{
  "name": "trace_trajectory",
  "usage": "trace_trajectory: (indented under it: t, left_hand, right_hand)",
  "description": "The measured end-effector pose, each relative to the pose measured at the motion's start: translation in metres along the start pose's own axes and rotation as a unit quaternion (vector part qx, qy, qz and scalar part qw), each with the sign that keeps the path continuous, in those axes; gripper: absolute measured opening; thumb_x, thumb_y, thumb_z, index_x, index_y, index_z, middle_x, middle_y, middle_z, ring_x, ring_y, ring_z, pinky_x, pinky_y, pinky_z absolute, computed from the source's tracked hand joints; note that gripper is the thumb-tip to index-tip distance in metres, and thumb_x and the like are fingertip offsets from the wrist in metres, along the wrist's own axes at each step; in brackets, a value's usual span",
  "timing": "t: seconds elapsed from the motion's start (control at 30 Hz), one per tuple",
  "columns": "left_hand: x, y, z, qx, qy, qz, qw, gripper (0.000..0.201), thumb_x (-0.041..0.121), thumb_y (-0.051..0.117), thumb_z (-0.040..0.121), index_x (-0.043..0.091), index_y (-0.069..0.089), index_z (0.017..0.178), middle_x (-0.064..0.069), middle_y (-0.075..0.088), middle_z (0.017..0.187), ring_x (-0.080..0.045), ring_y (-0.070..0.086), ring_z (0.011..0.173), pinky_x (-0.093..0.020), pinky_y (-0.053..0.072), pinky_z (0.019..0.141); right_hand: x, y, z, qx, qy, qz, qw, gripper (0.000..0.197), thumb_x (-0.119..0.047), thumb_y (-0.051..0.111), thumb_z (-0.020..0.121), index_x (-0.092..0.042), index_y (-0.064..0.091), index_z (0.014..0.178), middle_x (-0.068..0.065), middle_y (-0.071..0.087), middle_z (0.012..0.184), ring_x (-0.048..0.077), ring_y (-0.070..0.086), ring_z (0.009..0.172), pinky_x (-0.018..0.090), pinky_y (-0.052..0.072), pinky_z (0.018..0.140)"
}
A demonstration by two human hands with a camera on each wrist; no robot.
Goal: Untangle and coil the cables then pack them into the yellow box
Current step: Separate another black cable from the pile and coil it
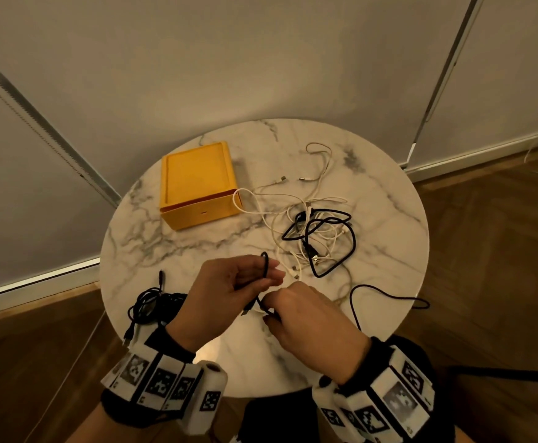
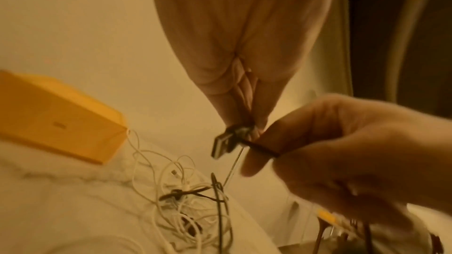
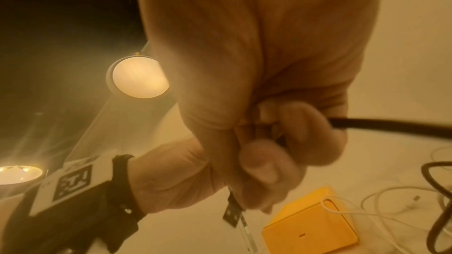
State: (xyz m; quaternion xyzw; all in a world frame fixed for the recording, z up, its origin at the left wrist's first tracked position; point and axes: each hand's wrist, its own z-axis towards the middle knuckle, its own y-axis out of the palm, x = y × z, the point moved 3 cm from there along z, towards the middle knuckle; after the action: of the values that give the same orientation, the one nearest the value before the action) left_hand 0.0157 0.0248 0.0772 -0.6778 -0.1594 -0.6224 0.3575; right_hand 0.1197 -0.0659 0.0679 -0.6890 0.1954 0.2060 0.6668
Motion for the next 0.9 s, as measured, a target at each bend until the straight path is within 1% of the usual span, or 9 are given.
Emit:
trace_trajectory:
  t: [0.1,0.2,0.3,0.37,0.43,0.53,0.63,0.77,0.9]
  left_hand:
    - [-0.005,0.000,-0.003,-0.058,0.010,0.110,0.992,0.030,-0.011,0.060,0.086,0.008,0.070,0.109,0.020,0.071,0.078,0.009,0.065,0.070,-0.007,0.047,0.069]
    - [-0.010,-0.001,-0.008,-0.125,-0.007,0.130,0.984,0.032,0.001,0.061,0.090,0.033,0.069,0.093,0.010,0.070,0.071,-0.007,0.065,0.063,-0.022,0.051,0.062]
    - [-0.013,0.003,-0.014,-0.179,-0.072,0.032,0.981,0.017,0.003,0.055,0.094,0.009,0.069,0.103,-0.005,0.075,0.091,-0.019,0.071,0.086,-0.025,0.052,0.077]
    - [-0.014,0.010,-0.019,-0.214,-0.088,-0.030,0.972,0.020,0.002,0.047,0.098,0.000,0.065,0.106,-0.012,0.073,0.097,-0.025,0.070,0.087,-0.026,0.050,0.078]
    - [-0.013,0.014,-0.022,-0.229,-0.082,-0.077,0.967,0.023,0.003,0.043,0.099,-0.003,0.062,0.109,-0.016,0.072,0.100,-0.026,0.069,0.083,-0.027,0.049,0.077]
    - [-0.009,0.015,-0.024,-0.234,-0.104,-0.151,0.955,0.029,0.005,0.039,0.098,-0.008,0.058,0.116,-0.019,0.070,0.099,-0.023,0.068,0.079,-0.022,0.050,0.073]
    - [-0.004,0.017,-0.028,-0.245,-0.125,-0.201,0.940,0.032,0.008,0.038,0.097,-0.008,0.057,0.118,-0.016,0.071,0.093,-0.020,0.068,0.075,-0.012,0.046,0.058]
    - [-0.002,0.021,-0.028,-0.248,-0.121,-0.219,0.936,0.027,0.022,0.046,0.097,0.006,0.067,0.106,-0.008,0.068,0.077,-0.016,0.060,0.059,-0.026,0.039,0.052]
    - [0.000,0.026,-0.026,-0.234,-0.118,-0.270,0.927,0.026,0.021,0.043,0.097,0.004,0.063,0.094,0.002,0.059,0.062,-0.007,0.048,0.051,-0.024,0.036,0.059]
  right_hand:
    - [-0.001,-0.011,-0.001,0.017,-0.020,0.018,0.999,0.014,-0.022,0.053,0.092,-0.017,0.063,0.101,0.004,0.065,0.100,0.026,0.059,0.093,0.032,0.040,0.072]
    - [0.004,-0.025,-0.001,0.017,-0.056,0.070,0.996,0.012,-0.016,0.065,0.083,-0.018,0.069,0.094,0.000,0.068,0.089,0.017,0.059,0.082,0.024,0.039,0.069]
    - [0.012,-0.036,0.000,-0.006,-0.075,0.122,0.990,0.011,-0.012,0.072,0.078,-0.017,0.071,0.088,-0.004,0.070,0.078,0.008,0.060,0.072,0.017,0.043,0.065]
    - [0.015,-0.039,0.000,-0.009,-0.089,0.176,0.980,0.012,-0.005,0.071,0.079,-0.013,0.071,0.088,-0.002,0.072,0.075,0.004,0.063,0.069,0.008,0.041,0.064]
    - [0.019,-0.041,-0.001,0.002,-0.083,0.235,0.968,0.011,-0.004,0.073,0.080,-0.012,0.071,0.088,-0.002,0.072,0.075,0.000,0.063,0.066,0.008,0.043,0.064]
    - [0.032,-0.042,-0.002,0.023,-0.030,0.334,0.942,0.014,-0.010,0.080,0.076,-0.013,0.071,0.087,-0.001,0.068,0.070,0.006,0.060,0.058,0.023,0.050,0.057]
    - [0.042,-0.040,-0.005,0.030,-0.007,0.402,0.915,0.017,-0.011,0.083,0.073,-0.010,0.071,0.085,0.000,0.063,0.064,0.011,0.056,0.053,0.024,0.048,0.053]
    - [0.046,-0.030,-0.007,0.016,-0.013,0.454,0.891,0.015,-0.019,0.083,0.074,-0.011,0.073,0.081,0.005,0.067,0.068,0.022,0.058,0.056,0.034,0.049,0.056]
    - [0.041,-0.024,-0.006,-0.013,-0.039,0.514,0.857,0.023,-0.016,0.070,0.088,0.003,0.067,0.075,0.009,0.069,0.068,0.028,0.056,0.055,0.029,0.048,0.055]
